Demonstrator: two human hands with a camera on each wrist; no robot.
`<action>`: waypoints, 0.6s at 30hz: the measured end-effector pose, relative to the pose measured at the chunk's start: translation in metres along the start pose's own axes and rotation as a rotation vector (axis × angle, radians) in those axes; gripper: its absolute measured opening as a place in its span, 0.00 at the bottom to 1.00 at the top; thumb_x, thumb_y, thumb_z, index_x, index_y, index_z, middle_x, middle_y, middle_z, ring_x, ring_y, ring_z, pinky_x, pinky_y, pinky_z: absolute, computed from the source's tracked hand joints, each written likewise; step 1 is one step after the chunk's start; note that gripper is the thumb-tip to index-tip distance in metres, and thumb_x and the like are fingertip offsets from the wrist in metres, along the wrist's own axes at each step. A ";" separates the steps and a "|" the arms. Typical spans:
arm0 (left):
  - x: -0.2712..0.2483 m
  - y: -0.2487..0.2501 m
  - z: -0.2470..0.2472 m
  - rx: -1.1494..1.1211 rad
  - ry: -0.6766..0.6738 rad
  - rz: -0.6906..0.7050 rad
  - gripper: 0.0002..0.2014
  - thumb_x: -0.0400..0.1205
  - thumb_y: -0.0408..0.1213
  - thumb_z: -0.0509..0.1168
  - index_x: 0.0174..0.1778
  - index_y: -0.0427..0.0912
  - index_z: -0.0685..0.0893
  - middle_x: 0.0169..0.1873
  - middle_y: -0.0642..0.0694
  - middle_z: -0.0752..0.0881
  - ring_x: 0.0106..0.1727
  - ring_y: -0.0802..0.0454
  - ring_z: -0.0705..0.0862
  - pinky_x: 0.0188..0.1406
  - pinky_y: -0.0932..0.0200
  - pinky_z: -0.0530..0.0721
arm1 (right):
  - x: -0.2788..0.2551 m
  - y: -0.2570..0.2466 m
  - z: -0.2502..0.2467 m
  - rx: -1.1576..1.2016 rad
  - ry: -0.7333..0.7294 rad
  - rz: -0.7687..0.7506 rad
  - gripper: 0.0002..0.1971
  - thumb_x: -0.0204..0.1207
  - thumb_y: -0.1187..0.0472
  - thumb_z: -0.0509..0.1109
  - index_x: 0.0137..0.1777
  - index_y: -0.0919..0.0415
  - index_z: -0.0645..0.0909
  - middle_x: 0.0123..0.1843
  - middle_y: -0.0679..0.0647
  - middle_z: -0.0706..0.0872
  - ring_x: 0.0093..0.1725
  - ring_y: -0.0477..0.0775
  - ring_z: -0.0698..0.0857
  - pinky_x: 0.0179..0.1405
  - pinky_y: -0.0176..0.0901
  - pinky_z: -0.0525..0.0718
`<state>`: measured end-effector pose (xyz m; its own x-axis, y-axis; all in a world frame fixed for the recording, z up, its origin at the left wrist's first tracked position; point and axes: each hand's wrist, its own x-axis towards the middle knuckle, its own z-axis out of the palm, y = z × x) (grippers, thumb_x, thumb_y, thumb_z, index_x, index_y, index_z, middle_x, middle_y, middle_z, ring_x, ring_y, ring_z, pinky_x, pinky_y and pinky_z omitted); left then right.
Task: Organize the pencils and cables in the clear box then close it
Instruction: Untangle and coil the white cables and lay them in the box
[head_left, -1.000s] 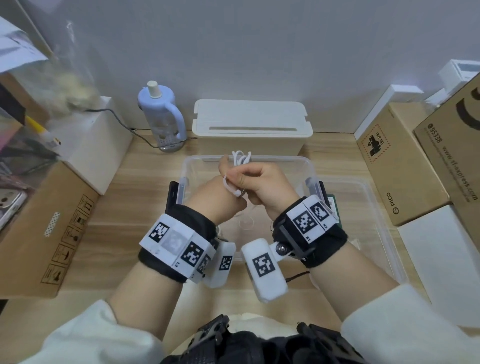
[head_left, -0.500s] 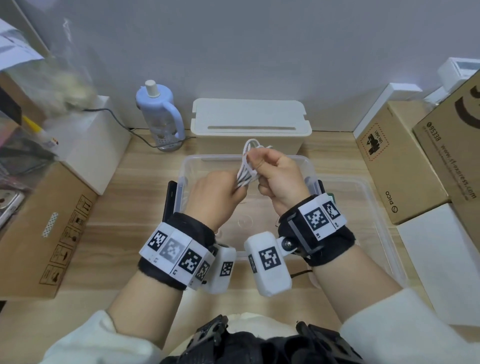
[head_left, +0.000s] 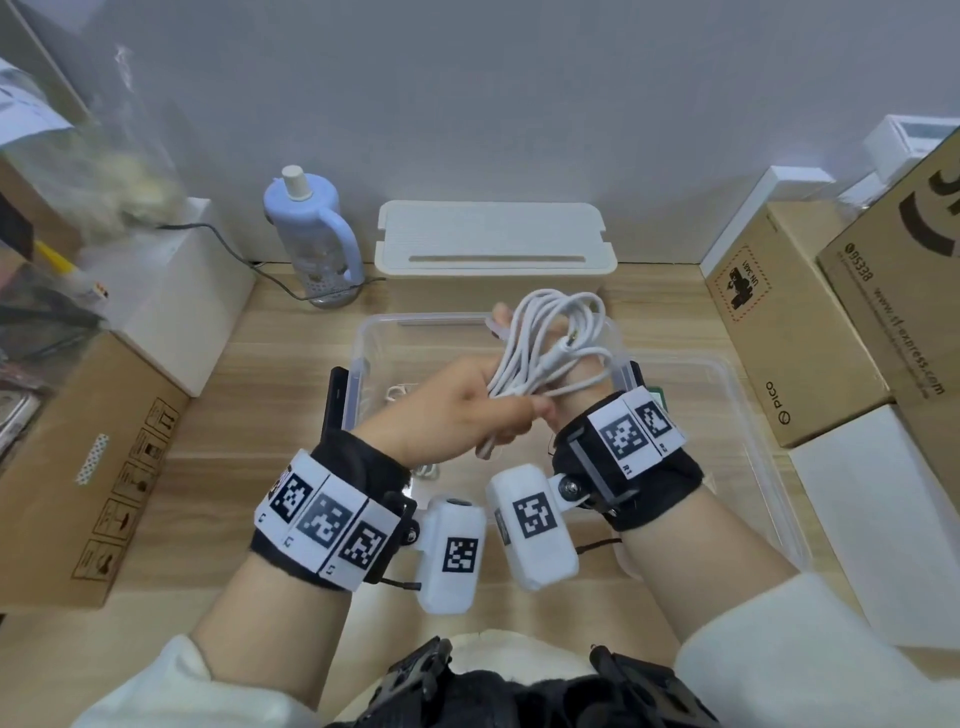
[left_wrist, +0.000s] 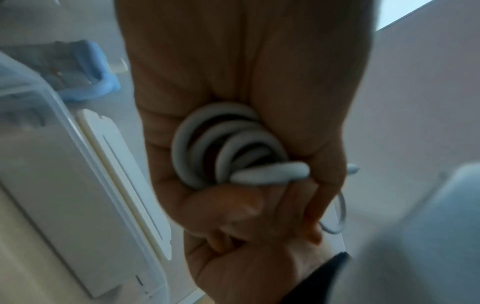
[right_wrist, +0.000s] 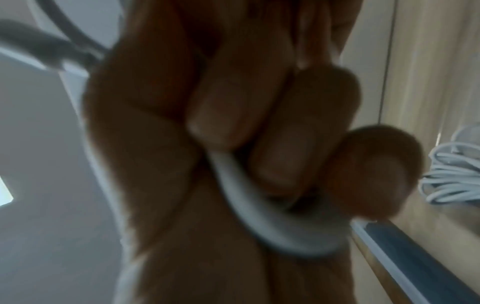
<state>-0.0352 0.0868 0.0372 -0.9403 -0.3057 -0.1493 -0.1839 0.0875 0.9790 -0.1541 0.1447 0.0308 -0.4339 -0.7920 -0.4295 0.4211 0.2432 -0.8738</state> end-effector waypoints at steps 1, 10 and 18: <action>0.000 0.001 0.000 -0.019 -0.028 -0.012 0.07 0.82 0.30 0.62 0.43 0.29 0.82 0.21 0.55 0.76 0.23 0.59 0.73 0.23 0.67 0.74 | -0.004 -0.001 0.002 0.032 -0.025 0.016 0.19 0.84 0.66 0.47 0.72 0.73 0.64 0.62 0.67 0.80 0.54 0.59 0.82 0.49 0.46 0.76; 0.000 0.001 -0.001 -0.220 -0.084 -0.166 0.09 0.73 0.38 0.66 0.45 0.37 0.79 0.18 0.53 0.71 0.19 0.57 0.70 0.17 0.67 0.68 | 0.018 0.014 -0.016 0.125 -0.224 -0.019 0.31 0.84 0.70 0.45 0.26 0.54 0.84 0.24 0.46 0.88 0.27 0.41 0.87 0.29 0.39 0.84; 0.002 -0.007 -0.003 -0.175 0.134 -0.130 0.33 0.77 0.34 0.70 0.75 0.41 0.62 0.21 0.52 0.80 0.22 0.56 0.76 0.19 0.63 0.72 | 0.024 0.018 -0.021 -0.053 -0.074 -0.074 0.14 0.78 0.69 0.58 0.59 0.78 0.75 0.33 0.57 0.86 0.27 0.47 0.87 0.23 0.35 0.83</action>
<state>-0.0348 0.0830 0.0308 -0.8638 -0.4273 -0.2669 -0.2371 -0.1226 0.9637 -0.1740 0.1418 -0.0002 -0.4013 -0.8478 -0.3468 0.3465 0.2100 -0.9143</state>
